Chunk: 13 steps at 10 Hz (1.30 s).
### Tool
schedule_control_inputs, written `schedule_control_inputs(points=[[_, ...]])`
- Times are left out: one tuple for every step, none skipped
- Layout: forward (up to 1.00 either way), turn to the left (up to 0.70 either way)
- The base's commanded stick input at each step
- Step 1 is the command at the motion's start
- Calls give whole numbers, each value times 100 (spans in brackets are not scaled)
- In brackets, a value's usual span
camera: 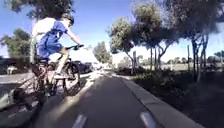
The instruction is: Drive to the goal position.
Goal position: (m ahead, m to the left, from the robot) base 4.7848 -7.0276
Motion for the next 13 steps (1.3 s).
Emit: schedule_control_inputs(points=[[98,0],[98,0],[98,0],[98,0],[98,0],[98,0],[98,0],[98,0],[98,0],[98,0],[98,0],[98,0],[98,0]])
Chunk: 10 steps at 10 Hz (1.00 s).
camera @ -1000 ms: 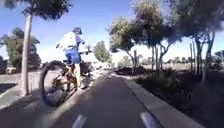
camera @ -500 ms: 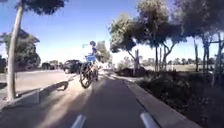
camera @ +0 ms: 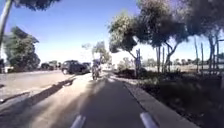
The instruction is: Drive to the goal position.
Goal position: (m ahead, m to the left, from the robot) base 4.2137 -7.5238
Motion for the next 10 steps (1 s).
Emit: schedule_control_inputs(points=[[98,0],[98,0],[98,0],[98,0],[98,-16],[98,-12],[98,0],[98,0],[98,0],[98,0]])
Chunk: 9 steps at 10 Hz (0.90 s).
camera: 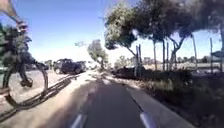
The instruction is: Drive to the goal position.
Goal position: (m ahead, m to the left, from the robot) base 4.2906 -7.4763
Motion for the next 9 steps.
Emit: schedule_control_inputs(points=[[98,0],[98,0],[98,0],[98,0],[98,0],[98,14],[98,31],[98,22],[98,0]])
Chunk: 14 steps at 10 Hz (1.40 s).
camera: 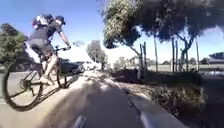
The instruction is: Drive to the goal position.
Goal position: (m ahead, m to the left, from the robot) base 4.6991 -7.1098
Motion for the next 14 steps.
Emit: schedule_control_inputs(points=[[98,0],[98,0],[98,0],[98,0],[98,0],[98,0],[98,0],[98,0],[98,0],[98,0],[98,0],[98,0],[98,22],[98,26]])
